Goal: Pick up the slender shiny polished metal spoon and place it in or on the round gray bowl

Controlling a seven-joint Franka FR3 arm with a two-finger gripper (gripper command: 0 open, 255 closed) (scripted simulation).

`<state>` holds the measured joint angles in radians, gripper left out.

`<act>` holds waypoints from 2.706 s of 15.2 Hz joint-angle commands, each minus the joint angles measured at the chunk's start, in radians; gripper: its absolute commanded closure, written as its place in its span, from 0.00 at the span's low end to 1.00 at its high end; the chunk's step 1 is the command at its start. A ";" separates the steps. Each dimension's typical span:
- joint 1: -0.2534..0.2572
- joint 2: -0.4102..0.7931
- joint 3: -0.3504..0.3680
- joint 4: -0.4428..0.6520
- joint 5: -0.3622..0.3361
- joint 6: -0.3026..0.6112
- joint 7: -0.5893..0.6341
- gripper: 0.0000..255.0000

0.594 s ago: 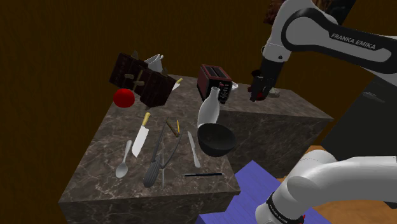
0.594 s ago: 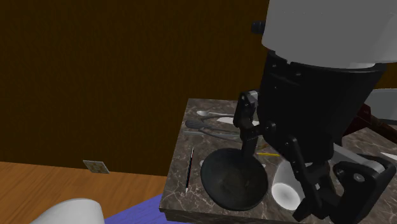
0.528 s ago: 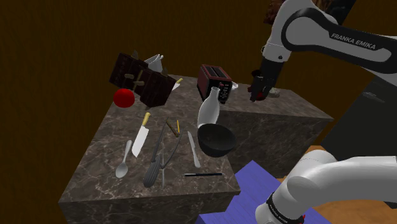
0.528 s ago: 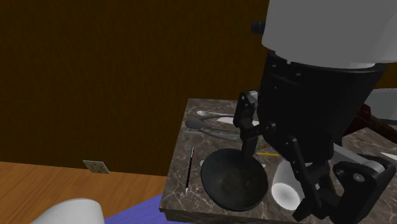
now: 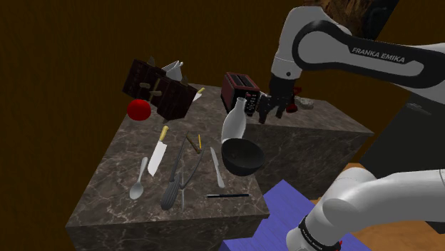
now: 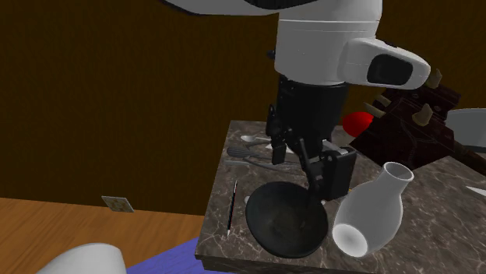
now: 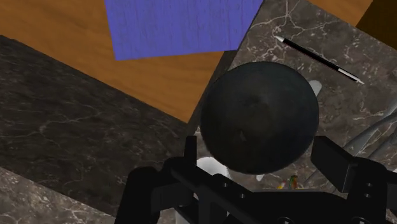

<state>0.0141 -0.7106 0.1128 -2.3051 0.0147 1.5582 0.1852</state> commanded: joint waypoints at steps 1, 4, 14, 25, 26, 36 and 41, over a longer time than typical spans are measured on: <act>0.008 0.022 0.042 -0.012 0.028 0.031 0.059 0.00; 0.020 0.075 0.105 -0.009 0.064 0.075 0.145 0.00; 0.035 0.335 0.311 0.089 0.115 0.226 0.436 0.00; 0.068 0.763 0.484 0.353 -0.030 0.336 0.804 0.00; 0.079 0.808 0.490 0.386 -0.053 0.338 0.839 0.00; 0.283 1.259 0.455 0.824 -0.258 0.278 1.099 0.00; 0.291 1.285 0.445 0.804 -0.269 0.322 1.110 0.00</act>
<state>0.3039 0.5709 0.5592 -1.4935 -0.2521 1.8690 1.2923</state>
